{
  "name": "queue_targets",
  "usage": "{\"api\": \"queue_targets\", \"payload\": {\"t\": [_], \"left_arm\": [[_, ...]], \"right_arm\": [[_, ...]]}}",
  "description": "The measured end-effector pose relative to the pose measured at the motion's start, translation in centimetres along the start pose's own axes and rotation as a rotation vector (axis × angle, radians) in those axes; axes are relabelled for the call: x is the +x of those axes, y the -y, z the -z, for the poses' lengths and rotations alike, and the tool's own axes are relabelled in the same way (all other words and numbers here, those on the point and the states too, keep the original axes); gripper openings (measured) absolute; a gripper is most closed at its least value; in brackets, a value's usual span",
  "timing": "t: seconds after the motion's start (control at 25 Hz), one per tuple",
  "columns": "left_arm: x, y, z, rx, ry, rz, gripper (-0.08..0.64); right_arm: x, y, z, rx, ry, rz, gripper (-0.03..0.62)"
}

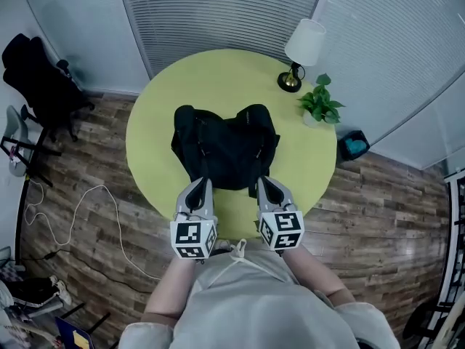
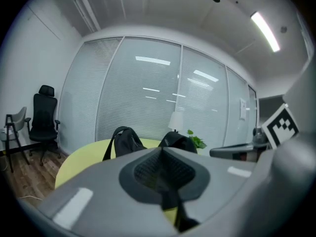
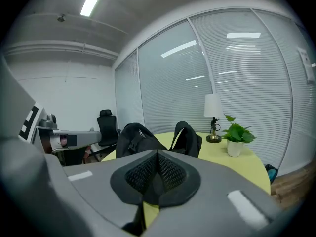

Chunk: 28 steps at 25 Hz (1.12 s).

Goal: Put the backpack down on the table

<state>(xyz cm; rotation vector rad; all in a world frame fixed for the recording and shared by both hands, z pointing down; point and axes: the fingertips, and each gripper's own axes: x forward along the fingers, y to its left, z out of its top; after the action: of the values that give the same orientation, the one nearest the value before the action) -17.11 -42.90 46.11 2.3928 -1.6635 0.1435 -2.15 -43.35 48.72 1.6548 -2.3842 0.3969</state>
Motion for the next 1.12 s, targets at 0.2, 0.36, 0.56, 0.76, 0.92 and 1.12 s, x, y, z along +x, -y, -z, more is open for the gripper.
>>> {"api": "queue_targets", "payload": {"t": [0.2, 0.36, 0.56, 0.76, 0.92, 1.12], "left_arm": [[0.0, -0.5, -0.8, -0.018, 0.009, 0.016, 0.006], [-0.3, -0.7, -0.9, -0.056, -0.004, 0.041, 0.006], [-0.2, -1.0, -1.0, -0.087, -0.012, 0.06, 0.006], [0.0, -0.8, -0.9, -0.055, -0.018, 0.064, 0.006], [0.2, -0.4, -0.8, -0.034, -0.022, 0.075, 0.006], [0.1, -0.4, -0.5, -0.017, -0.037, 0.061, 0.006]], "right_arm": [[0.5, -1.0, -0.1, -0.003, -0.022, -0.015, -0.002], [0.6, -1.7, -0.6, -0.009, -0.014, -0.022, -0.002], [1.0, -1.9, -0.5, -0.025, -0.024, -0.013, -0.001], [1.1, -1.9, -0.2, -0.028, -0.037, -0.014, -0.001], [1.2, -2.1, -0.3, -0.042, -0.03, -0.019, 0.0], [0.9, -2.3, -0.3, -0.063, -0.013, -0.015, 0.0]]}}
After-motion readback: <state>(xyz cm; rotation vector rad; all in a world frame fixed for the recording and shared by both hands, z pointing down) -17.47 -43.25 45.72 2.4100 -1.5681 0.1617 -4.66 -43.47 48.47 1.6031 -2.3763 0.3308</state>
